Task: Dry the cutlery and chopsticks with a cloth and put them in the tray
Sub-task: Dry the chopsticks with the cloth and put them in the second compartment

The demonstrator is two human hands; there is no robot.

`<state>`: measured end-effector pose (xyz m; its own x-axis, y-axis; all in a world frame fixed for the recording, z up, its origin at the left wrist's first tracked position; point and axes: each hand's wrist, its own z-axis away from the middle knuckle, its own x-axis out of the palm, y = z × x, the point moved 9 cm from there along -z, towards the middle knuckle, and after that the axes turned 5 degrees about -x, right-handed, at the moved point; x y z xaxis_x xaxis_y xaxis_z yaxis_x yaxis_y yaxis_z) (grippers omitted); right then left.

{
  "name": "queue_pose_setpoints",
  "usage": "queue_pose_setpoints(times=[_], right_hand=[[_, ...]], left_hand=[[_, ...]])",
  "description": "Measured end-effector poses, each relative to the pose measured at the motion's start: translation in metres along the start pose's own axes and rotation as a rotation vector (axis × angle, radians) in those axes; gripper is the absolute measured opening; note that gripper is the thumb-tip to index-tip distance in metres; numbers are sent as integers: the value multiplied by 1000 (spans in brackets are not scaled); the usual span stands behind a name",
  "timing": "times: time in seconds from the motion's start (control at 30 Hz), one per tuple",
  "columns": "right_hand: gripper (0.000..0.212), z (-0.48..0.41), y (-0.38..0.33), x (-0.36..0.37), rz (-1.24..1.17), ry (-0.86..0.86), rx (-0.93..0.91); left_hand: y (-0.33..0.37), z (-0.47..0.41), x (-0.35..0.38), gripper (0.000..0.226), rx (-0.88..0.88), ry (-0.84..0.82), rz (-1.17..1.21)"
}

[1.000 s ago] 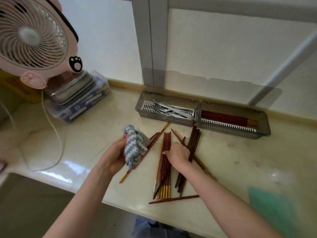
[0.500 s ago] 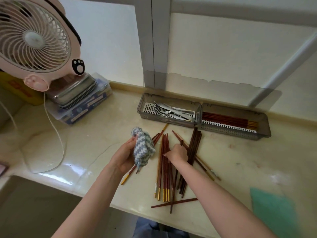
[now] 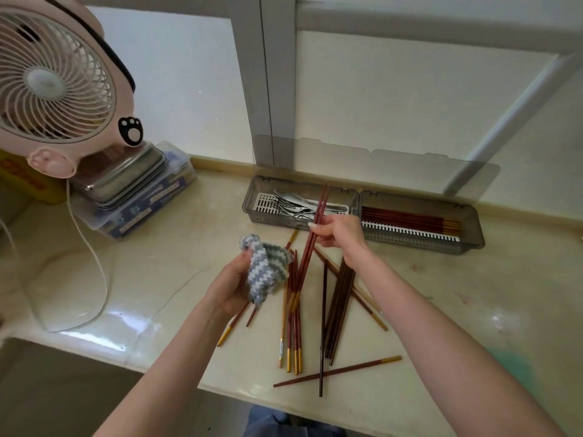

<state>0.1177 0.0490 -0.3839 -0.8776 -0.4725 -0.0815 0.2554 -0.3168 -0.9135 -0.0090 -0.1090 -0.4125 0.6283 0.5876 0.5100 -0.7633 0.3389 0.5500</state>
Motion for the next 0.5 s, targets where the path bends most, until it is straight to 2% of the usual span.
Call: queue_pose_setpoints(times=[0.13,0.2,0.27,0.33,0.4,0.43,0.5], right_hand=[[6,9,-20,24,-24,-142,-19],[9,15,-19,35,-3,-154,-28],[16,20,-19,43,31,-160,-72],[27,24,-20,47,44,-177,-140],[36,27,-19,39,127,-118,-226],[33,30,-17,32,173,-64,-265],[13,38,-5,20,212,-3,-271]], left_hand=[[-1,-5,23,26,53,-49,-213],[-7,-4,40,23,66,-90,-369],[-10,-4,47,18,101,-50,-455],[-6,-8,39,13,147,61,-408],[-3,-11,27,8,162,146,-265],[-2,-13,24,7,161,163,-172],[1,-15,16,5,174,189,-18]])
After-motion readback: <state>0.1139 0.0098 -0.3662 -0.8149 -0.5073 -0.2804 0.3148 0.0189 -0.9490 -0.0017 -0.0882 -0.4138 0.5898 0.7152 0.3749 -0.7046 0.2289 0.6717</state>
